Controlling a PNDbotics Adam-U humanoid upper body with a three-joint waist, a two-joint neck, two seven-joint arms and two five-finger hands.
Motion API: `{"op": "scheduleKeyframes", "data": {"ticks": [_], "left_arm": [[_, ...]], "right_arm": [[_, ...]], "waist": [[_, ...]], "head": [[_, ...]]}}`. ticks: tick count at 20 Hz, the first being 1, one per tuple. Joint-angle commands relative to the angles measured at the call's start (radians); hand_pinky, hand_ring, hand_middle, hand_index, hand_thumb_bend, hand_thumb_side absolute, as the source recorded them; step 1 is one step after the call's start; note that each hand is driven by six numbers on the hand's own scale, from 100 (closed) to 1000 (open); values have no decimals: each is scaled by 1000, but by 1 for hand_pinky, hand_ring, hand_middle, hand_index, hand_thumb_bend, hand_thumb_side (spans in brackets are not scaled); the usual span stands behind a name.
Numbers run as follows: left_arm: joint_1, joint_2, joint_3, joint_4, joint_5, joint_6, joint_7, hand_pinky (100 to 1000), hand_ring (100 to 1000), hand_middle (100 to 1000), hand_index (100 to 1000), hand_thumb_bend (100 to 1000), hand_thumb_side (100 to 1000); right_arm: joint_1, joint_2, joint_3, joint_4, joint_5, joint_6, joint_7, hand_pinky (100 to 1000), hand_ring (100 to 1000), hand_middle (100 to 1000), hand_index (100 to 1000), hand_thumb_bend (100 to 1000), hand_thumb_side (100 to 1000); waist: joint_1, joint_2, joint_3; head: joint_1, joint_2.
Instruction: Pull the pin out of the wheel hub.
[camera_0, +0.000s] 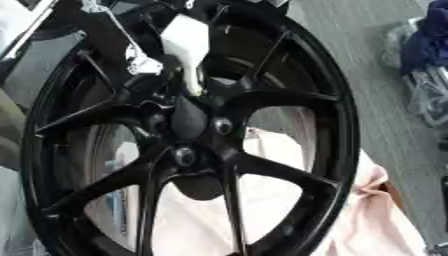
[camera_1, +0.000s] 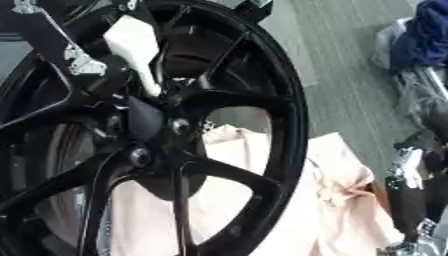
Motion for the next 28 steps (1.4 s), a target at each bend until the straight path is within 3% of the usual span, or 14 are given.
{"op": "scheduleKeyframes", "data": {"ticks": [1,6,13,22,28], "left_arm": [[-30,18,29,-17,28,-24,-46,679,487,228,346,100,203],[-36,43,79,-23,72,14,-46,675,481,218,332,100,221],[1,147,269,29,177,77,-22,681,468,201,329,100,277],[192,351,496,219,288,114,217,696,455,183,333,100,325],[334,442,586,372,262,120,426,696,453,178,331,100,336]], "right_arm": [[1,-4,-12,-12,-8,-20,-16,495,797,751,756,100,527],[11,-5,-18,-12,-8,-21,-16,496,796,751,756,100,522],[33,-9,-37,-12,-1,-24,-16,498,795,750,756,100,516],[56,-13,-64,-12,1,-28,-16,502,794,750,756,100,504],[60,-12,-70,-12,2,-32,-16,504,794,750,756,100,497]], "waist": [[-5,-31,2],[-7,-42,13],[-13,-65,49],[-29,-91,108],[-50,-98,125]], "head": [[3,2],[-4,14],[-28,43],[-47,72],[-68,72]]}}
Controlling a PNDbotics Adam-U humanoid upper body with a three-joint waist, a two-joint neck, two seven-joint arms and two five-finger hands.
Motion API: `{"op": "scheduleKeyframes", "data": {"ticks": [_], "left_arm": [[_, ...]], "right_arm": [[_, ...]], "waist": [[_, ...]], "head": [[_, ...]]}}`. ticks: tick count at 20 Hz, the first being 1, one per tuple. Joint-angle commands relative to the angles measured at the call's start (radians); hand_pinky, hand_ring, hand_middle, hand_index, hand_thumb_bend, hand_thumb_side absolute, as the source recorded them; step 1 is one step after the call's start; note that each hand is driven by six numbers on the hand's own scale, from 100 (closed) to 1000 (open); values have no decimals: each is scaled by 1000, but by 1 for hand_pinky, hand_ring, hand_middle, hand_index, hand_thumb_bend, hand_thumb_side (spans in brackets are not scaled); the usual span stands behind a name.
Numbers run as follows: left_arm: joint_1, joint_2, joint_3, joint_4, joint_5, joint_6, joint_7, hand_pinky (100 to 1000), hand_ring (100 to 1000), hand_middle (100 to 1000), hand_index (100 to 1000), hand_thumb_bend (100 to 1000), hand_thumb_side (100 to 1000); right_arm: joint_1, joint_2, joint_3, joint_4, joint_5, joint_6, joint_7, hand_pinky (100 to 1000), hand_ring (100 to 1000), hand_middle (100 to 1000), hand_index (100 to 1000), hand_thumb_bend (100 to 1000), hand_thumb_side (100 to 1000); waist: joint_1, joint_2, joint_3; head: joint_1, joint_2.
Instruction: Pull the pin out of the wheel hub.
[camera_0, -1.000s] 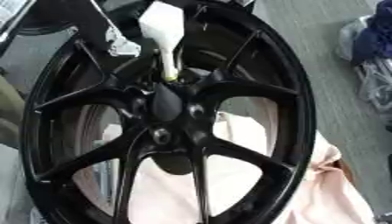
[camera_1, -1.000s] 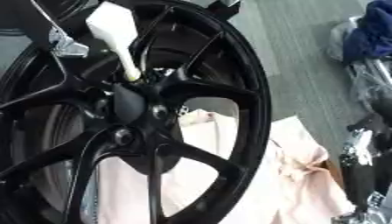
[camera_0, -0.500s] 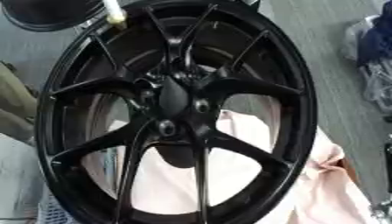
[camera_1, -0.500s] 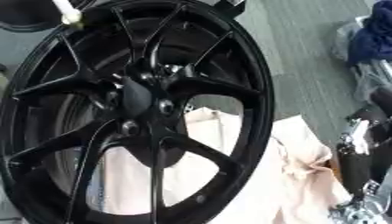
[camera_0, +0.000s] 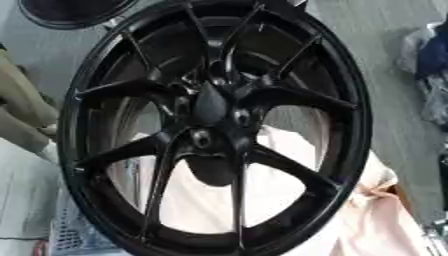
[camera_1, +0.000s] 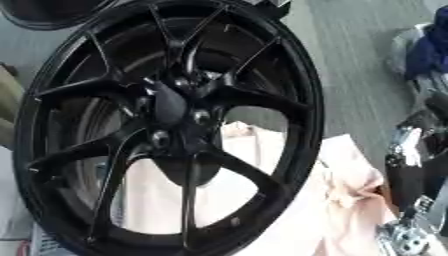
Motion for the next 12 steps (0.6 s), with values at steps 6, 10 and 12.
{"op": "scheduleKeyframes", "data": {"ticks": [6,10,12], "left_arm": [[140,88,52,90,-20,-1,158,709,478,250,411,100,325],[188,83,54,104,-55,-2,196,749,545,380,542,100,318],[207,79,43,102,-88,-5,176,834,735,615,768,100,235]], "right_arm": [[1,-3,-13,-12,-2,-30,-19,506,794,750,756,100,491],[-1,2,-17,-12,-4,-32,-19,506,794,750,756,100,488],[-4,2,-18,-12,-8,-34,-19,506,793,749,756,100,487]], "waist": [[-30,-30,0],[-41,-29,-1],[-44,-28,1]], "head": [[-15,-5],[-15,-18],[-15,-24]]}}
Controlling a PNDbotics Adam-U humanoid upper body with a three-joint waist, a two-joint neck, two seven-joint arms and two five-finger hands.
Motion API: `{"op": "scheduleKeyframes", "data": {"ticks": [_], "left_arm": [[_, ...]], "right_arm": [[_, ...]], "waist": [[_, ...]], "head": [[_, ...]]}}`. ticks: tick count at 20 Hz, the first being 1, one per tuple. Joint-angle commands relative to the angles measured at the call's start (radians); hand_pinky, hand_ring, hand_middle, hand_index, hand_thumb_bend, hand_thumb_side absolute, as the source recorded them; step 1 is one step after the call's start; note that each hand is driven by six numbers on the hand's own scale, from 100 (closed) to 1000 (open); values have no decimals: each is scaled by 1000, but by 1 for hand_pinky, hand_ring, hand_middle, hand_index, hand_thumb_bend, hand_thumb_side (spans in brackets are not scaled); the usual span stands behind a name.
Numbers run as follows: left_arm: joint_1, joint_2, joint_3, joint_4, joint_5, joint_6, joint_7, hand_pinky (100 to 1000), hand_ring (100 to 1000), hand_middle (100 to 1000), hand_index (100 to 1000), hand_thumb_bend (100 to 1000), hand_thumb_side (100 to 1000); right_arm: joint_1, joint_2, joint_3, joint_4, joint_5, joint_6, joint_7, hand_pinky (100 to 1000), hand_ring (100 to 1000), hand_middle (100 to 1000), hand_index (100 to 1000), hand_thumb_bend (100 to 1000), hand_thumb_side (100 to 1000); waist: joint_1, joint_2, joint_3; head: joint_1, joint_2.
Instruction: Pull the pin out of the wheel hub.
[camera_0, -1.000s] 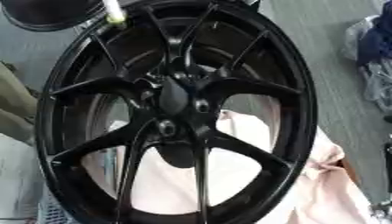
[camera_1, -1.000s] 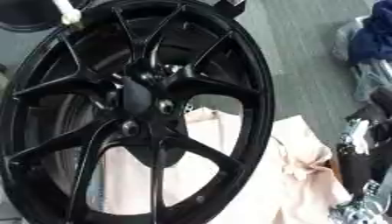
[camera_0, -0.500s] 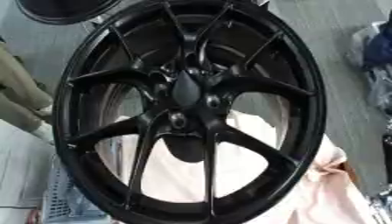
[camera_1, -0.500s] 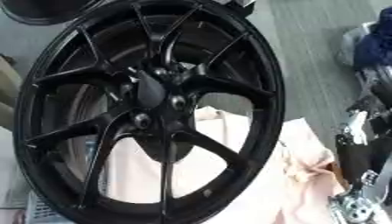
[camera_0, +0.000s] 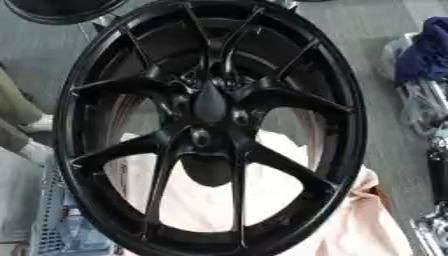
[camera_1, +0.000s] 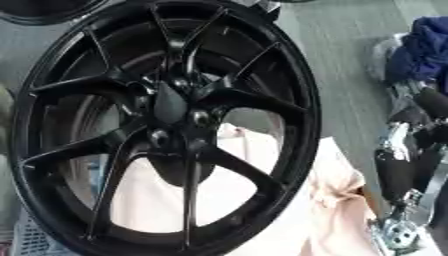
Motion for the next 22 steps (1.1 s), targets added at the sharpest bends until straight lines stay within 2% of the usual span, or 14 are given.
{"op": "scheduleKeyframes", "data": {"ticks": [1,2,3,4,5,9,17,20,22], "left_arm": [[8,48,3,-11,-49,-7,-25,865,797,704,826,100,287],[14,46,1,-17,-70,-13,-47,883,832,750,858,100,365],[20,44,2,-22,-89,-17,-64,900,868,786,890,100,484],[24,43,3,-25,-108,-20,-74,899,870,788,895,100,512],[27,40,4,-26,-124,-22,-80,897,869,790,900,100,597],[32,29,4,-34,-136,-31,-102,895,868,789,897,100,632],[35,18,-1,-50,-143,-31,-105,882,850,764,876,100,595],[41,17,-1,-89,-128,-36,-99,874,839,750,860,100,555],[53,15,5,-151,-83,-42,-78,863,818,730,844,100,590]], "right_arm": [[-4,-3,-11,-12,-9,-30,-23,505,793,749,756,100,487],[-5,-3,-10,-12,-11,-30,-23,505,793,749,756,100,486],[-6,-3,-10,-12,-12,-30,-23,505,793,748,756,100,485],[-7,-4,-10,-12,-14,-31,-23,506,793,748,756,100,485],[-7,-5,-11,-12,-14,-32,-23,506,792,748,756,100,482],[-7,-8,-14,-12,-17,-33,-23,506,792,748,756,100,479],[-8,-14,-13,-12,-21,-34,-23,506,791,747,756,100,474],[-8,-17,-15,-12,-21,-35,-23,506,791,747,756,100,472],[-8,-20,-17,-12,-21,-36,-23,507,791,747,756,100,478]], "waist": [[0,-28,3],[-1,-28,4],[-3,-28,5],[-4,-28,5],[-4,-29,6],[-6,-32,7],[-6,-37,12],[-7,-38,15],[-10,-39,19]], "head": [[0,-18],[0,-20],[1,-21],[1,-22],[2,-22],[3,-23],[5,-22],[4,-20],[4,-17]]}}
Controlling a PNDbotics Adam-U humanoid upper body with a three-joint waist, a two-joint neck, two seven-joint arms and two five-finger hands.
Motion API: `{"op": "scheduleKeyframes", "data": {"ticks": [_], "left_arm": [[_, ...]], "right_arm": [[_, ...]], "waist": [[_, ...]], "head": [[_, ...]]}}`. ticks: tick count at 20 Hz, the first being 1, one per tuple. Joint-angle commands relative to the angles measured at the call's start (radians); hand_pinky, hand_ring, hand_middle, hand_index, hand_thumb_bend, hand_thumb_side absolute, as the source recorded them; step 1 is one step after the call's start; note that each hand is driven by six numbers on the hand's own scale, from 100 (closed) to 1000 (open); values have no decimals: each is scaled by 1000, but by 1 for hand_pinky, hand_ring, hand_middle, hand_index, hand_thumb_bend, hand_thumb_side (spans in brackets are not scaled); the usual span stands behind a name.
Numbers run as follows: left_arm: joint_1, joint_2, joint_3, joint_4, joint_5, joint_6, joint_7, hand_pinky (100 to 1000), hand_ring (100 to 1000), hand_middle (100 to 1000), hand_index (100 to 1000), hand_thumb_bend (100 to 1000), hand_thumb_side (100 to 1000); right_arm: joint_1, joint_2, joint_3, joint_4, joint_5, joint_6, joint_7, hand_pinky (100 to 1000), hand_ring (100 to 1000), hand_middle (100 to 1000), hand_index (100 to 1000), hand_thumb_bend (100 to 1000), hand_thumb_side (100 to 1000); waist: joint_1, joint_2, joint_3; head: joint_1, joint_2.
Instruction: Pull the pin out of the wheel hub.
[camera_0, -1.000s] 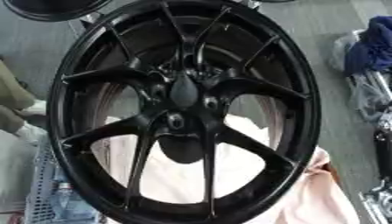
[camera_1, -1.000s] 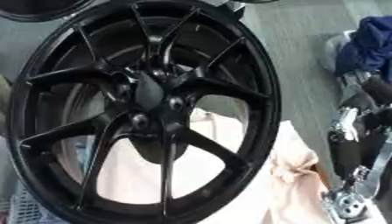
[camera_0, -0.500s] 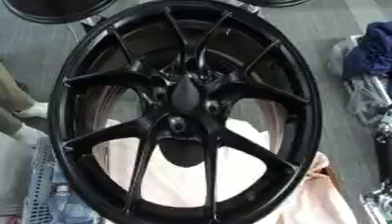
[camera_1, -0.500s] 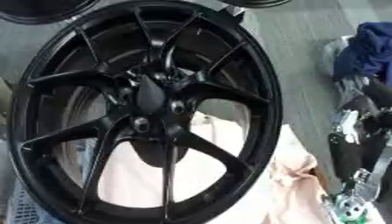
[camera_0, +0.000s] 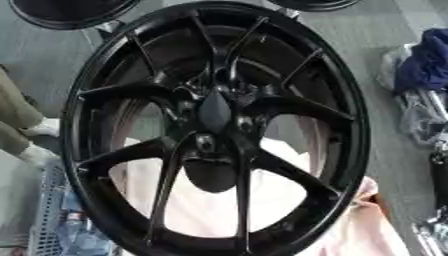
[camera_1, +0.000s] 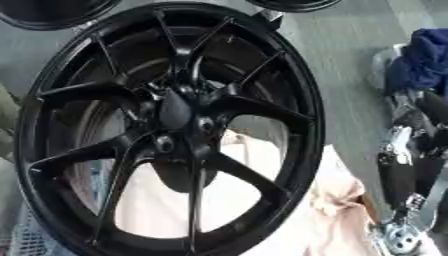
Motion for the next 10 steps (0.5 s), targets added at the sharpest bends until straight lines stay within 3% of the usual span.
{"op": "scheduleKeyframes", "data": {"ticks": [1,5,10], "left_arm": [[10,34,16,-106,69,-3,43,851,793,705,826,100,626],[105,8,41,-377,239,26,242,834,757,669,799,100,600],[277,-111,63,-743,430,87,544,830,744,654,790,100,637]], "right_arm": [[1,-27,-11,-12,-3,-32,-27,507,790,747,756,100,478],[2,-39,-13,-12,2,-36,-27,508,790,747,756,100,472],[-5,-42,-17,-12,3,-40,-27,510,790,748,756,100,467]], "waist": [[-2,-32,4],[-9,-31,9],[-18,-27,12]], "head": [[0,-4],[-1,-4],[0,-19]]}}
